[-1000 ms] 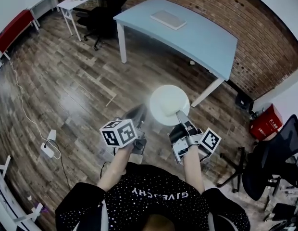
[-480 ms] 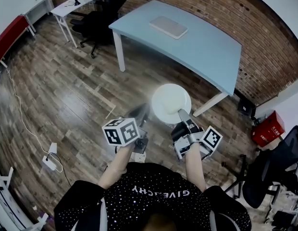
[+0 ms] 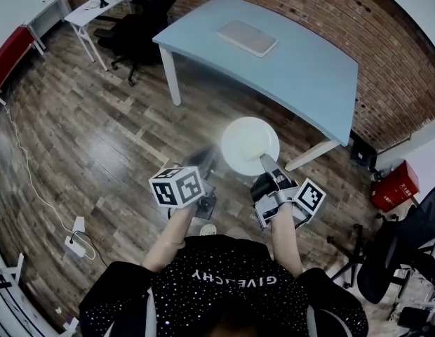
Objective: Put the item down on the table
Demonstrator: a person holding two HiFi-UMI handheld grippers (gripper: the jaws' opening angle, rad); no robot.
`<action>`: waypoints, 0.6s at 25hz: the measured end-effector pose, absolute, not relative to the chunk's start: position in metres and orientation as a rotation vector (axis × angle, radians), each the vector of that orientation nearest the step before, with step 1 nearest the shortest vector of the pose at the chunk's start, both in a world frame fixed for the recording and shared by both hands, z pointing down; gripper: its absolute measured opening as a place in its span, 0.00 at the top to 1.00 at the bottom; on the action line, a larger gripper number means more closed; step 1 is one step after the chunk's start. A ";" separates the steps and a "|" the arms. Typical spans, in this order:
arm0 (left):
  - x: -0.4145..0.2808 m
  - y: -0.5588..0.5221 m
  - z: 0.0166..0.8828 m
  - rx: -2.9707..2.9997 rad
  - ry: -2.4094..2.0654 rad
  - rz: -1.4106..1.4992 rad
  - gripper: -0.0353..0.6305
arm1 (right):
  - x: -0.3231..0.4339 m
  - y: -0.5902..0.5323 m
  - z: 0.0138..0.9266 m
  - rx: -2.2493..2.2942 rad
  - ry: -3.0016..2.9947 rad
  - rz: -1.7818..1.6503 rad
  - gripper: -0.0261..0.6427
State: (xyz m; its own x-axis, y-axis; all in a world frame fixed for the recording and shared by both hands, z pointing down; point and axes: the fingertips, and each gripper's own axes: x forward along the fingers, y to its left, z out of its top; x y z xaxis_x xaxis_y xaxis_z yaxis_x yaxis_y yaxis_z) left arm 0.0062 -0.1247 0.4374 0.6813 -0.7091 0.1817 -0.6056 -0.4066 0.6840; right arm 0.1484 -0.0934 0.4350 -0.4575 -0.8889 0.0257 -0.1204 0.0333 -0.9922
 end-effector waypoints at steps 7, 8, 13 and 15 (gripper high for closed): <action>0.007 -0.158 0.443 2.124 -1.017 -0.171 0.93 | 0.153 -0.126 0.437 -1.045 1.653 -1.499 0.92; 0.009 -0.164 0.444 2.119 -1.020 -0.174 0.93 | 0.154 -0.132 0.438 -1.044 1.655 -1.505 0.92; 0.015 -0.206 0.447 2.117 -1.065 -0.186 0.93 | 0.163 -0.178 0.445 -1.031 1.643 -1.534 0.92; 0.016 -0.228 0.446 2.113 -1.084 -0.195 0.93 | 0.167 -0.201 0.445 -1.025 1.644 -1.540 0.92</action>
